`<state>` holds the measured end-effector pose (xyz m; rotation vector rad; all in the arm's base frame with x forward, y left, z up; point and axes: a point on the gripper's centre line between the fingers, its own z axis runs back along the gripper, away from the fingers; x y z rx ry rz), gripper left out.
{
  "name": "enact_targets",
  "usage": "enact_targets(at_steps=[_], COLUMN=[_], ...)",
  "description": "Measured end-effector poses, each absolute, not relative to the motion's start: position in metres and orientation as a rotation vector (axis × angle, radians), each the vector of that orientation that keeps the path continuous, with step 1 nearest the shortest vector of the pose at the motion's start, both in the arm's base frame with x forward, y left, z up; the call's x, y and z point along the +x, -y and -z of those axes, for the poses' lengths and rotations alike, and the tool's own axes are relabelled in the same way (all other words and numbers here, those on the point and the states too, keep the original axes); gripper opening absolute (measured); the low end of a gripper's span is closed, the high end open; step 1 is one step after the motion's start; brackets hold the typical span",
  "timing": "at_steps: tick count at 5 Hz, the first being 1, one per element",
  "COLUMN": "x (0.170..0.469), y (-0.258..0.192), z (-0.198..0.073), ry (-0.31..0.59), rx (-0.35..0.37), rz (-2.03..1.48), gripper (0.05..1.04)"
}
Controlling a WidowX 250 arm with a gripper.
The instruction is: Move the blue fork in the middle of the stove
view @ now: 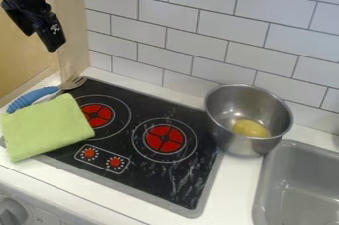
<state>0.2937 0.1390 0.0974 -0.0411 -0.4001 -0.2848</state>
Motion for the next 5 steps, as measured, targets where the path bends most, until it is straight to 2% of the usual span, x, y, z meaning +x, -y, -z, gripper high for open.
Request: enact_targets(at_steps=[2,5], x=[0.283,0.283], y=[-0.131,-0.136], z=[-0.068,-0.047], ry=[0.324,0.263], rx=[-0.112,-0.101], rz=[0.263,0.226], gripper=[0.999,0.999])
